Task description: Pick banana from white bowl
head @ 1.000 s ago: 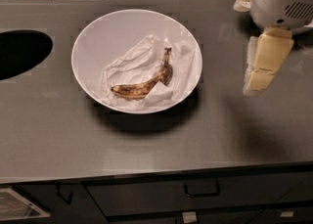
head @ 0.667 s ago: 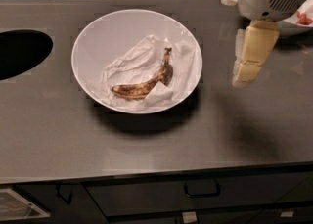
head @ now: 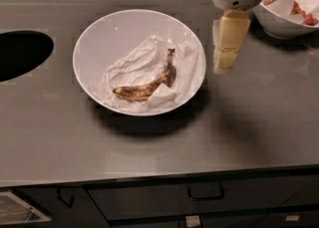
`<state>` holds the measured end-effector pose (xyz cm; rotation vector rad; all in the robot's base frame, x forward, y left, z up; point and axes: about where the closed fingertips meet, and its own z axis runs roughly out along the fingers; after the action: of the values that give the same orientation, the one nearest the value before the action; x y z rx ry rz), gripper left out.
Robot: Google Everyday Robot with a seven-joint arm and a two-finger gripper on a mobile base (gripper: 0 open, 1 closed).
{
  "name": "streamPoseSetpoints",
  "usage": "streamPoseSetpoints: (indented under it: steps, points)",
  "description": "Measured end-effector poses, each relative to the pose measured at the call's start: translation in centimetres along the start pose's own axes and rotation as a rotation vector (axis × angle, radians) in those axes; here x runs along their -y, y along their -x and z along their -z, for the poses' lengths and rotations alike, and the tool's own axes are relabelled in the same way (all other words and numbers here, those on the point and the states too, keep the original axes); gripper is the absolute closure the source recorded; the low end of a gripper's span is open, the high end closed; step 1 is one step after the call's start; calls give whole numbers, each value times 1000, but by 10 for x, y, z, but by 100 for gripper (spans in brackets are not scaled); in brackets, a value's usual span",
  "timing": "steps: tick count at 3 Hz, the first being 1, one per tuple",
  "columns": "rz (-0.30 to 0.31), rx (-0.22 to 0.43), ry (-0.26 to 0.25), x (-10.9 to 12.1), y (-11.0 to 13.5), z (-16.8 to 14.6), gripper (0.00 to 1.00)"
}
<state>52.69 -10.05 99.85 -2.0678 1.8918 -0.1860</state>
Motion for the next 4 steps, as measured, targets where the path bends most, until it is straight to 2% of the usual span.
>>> streamPoseSetpoints:
  steps: [1,2,3,4]
  points:
    - [32,32,0,15,13,-14,0]
    - [32,32,0,15,13,-14,0]
    - [70,46,25,24,29,-29,0]
    - [112,61,71,36,49,-52,0]
